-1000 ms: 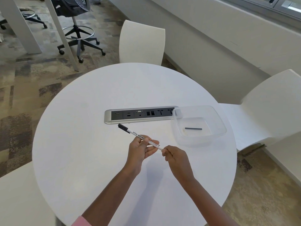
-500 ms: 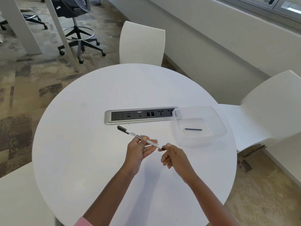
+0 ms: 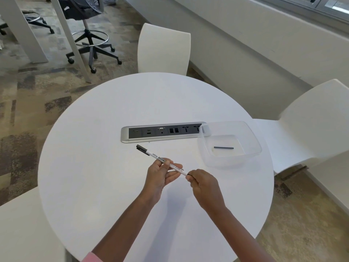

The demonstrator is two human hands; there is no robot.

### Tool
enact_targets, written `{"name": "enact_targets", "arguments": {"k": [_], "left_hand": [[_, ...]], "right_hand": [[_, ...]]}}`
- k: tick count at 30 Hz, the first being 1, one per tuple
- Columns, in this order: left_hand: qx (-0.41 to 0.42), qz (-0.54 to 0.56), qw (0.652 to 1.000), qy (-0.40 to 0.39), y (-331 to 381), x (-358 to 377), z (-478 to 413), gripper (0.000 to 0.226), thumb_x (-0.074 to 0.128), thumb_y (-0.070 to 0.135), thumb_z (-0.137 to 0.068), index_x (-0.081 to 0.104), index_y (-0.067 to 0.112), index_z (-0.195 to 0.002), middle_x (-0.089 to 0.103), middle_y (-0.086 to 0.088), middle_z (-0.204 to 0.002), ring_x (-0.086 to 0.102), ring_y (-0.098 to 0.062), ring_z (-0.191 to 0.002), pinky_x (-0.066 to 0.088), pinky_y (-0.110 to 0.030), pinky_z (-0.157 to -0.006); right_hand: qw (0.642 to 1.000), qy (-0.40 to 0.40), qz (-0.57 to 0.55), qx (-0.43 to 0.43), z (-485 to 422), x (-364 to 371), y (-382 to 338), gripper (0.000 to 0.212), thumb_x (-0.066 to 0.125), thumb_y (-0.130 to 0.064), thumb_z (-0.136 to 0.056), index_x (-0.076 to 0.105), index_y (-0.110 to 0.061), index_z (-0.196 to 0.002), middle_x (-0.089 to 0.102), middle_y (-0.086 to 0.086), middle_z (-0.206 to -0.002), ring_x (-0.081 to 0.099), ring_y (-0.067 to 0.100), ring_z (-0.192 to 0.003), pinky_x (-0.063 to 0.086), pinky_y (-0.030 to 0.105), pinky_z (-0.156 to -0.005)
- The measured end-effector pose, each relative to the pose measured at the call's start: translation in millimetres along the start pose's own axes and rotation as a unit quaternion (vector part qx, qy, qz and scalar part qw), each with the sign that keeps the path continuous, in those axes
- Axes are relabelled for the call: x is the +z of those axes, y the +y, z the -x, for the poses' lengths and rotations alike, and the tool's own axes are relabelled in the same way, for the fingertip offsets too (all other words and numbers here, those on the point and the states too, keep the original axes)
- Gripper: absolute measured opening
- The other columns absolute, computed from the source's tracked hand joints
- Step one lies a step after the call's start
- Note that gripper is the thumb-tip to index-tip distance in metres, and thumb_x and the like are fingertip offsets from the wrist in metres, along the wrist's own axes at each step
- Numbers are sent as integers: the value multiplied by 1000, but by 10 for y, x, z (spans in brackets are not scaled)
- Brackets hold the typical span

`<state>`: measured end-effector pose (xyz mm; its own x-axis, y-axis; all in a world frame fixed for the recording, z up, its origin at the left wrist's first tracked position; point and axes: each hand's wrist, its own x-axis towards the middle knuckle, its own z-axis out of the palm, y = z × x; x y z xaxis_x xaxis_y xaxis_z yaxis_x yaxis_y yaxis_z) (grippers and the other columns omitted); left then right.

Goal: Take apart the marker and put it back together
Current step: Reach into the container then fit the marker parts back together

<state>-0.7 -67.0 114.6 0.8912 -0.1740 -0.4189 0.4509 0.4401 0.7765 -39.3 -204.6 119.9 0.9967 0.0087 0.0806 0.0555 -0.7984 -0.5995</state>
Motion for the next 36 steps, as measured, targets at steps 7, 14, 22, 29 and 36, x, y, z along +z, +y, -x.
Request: {"name": "enact_targets", "arguments": {"k": [7, 14, 22, 29, 36], "left_hand": [[17, -62, 997, -32, -13, -7, 33, 22, 39, 10, -97, 51, 9, -79, 75, -3, -69, 72, -17, -69, 56, -19, -61], [-8, -98, 993, -71, -14, -36, 37, 20, 39, 11, -97, 50, 11, -80, 75, -2, -70, 72, -16, -69, 56, -20, -59], [-23, -98, 993, -56, 1, -72, 30, 21, 41, 11, -96, 54, 8, -81, 75, -4, -72, 72, -17, -70, 57, -20, -60], [-8, -136, 990, -29, 6, -74, 2, 22, 43, 14, -96, 57, 13, -79, 75, 0, -80, 71, -11, -75, 55, -22, -71], [0, -196, 981, -7, -39, -130, -10, 21, 48, 15, -93, 63, 12, -80, 70, -2, -89, 67, -15, -81, 51, -27, -78]], "right_hand": [[939, -62, -276, 195, -19, -39, 17, 38, 52, 2, -81, 57, -16, -48, 47, -6, -41, 40, 7, -42, 32, 13, -44], [726, -219, -518, 396, -29, -113, 90, 34, 43, -4, -89, 57, -7, -58, 44, -5, -39, 35, 5, -33, 29, 12, -36], [832, -213, -413, 303, -23, -136, 117, 44, 39, -35, -96, 69, -11, -74, 64, -2, -57, 58, 8, -52, 48, 14, -51], [950, -56, -250, 180, -131, -11, 62, 21, 50, -15, -90, 70, -13, -82, 64, -2, -69, 57, 12, -66, 45, 19, -64], [979, -89, -160, 89, -132, 43, -74, 14, 61, -18, -85, 70, -9, -79, 58, -6, -57, 49, 0, -50, 36, 7, -51]]}}
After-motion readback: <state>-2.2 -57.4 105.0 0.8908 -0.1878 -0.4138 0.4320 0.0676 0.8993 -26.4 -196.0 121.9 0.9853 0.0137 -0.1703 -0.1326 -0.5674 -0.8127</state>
